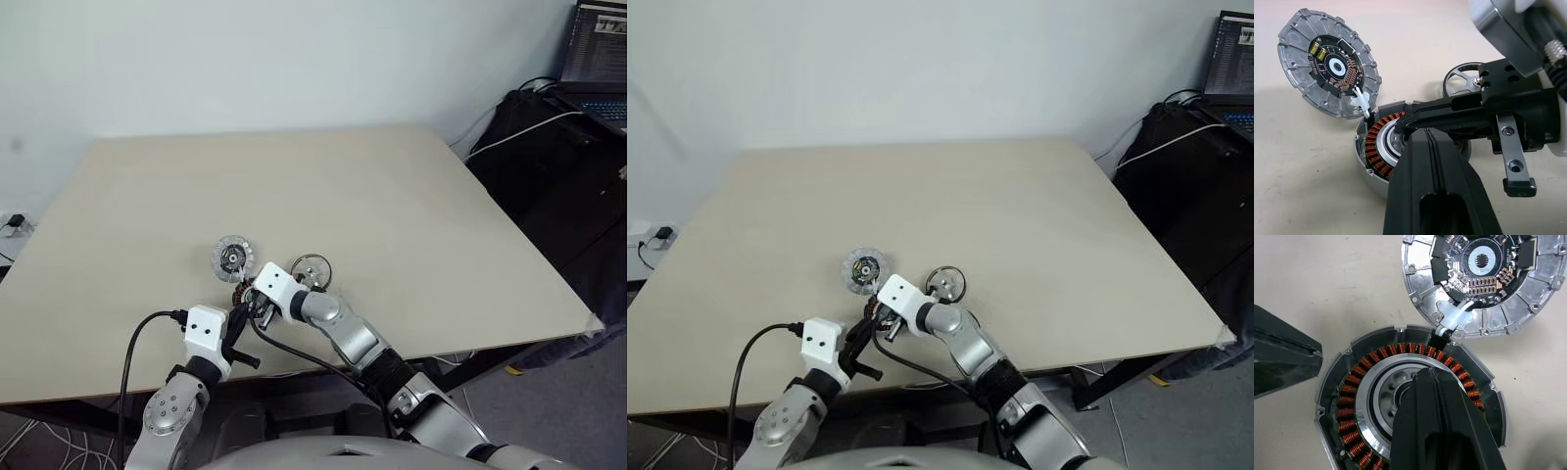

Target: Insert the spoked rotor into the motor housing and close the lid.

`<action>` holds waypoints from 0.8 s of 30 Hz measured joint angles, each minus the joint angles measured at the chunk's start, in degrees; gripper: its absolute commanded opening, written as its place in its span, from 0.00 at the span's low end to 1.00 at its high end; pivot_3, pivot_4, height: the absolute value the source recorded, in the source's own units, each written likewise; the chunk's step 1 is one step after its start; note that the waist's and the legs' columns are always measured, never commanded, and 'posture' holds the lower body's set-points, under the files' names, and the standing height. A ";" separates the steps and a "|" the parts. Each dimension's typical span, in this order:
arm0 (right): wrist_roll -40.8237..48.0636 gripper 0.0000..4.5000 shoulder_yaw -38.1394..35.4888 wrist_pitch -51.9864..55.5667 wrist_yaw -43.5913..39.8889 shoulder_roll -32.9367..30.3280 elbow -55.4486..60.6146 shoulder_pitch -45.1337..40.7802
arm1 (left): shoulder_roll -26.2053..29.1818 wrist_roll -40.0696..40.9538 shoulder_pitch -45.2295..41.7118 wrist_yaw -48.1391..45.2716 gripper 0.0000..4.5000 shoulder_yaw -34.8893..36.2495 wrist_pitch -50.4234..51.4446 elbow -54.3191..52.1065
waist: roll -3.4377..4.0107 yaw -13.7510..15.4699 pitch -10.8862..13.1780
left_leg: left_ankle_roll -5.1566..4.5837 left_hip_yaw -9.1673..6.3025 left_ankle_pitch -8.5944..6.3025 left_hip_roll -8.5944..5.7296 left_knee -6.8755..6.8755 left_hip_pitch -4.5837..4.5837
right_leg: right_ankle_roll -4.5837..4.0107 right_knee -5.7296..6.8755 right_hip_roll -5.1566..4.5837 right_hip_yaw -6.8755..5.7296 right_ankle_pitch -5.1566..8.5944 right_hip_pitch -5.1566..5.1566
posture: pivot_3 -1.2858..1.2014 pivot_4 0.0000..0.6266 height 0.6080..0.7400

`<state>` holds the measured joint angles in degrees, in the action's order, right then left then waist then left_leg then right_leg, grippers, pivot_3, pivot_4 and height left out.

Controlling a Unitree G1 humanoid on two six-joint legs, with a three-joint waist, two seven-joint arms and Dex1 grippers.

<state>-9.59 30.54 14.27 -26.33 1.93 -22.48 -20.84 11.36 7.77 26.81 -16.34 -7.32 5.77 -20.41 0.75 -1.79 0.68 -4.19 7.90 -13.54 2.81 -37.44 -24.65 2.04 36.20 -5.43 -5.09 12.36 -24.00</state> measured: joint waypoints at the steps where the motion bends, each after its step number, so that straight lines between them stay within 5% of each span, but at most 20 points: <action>1: 0.16 0.00 -0.20 0.01 -0.02 -0.13 0.29 0.19 | -0.01 0.00 0.00 0.00 0.00 0.00 0.00 0.00 | 0.00 0.01 0.00 | 0.00 0.00 0.00 0.00 0.00 0.00 | 0.00 0.00 0.00 0.00 0.00 0.00 | 0.52 0.00 1.00; 24: 0.71 0.00 -1.00 -1.17 -0.58 0.41 -1.15 0.20 | -0.17 -0.09 -0.14 0.05 0.00 -0.06 -0.02 0.00 | 0.03 -0.27 -0.01 | 0.03 0.05 0.02 0.02 0.00 0.00 | -0.01 0.04 0.03 0.04 0.01 -0.05 | 0.52 0.00 1.00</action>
<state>-8.89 29.53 13.10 -26.92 2.35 -23.63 -20.64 11.19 7.68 26.67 -16.29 -7.38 5.75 -20.40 0.77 -2.06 0.67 -4.16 7.95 -13.52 2.83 -37.44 -24.65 2.02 36.24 -5.40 -5.05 12.38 -24.04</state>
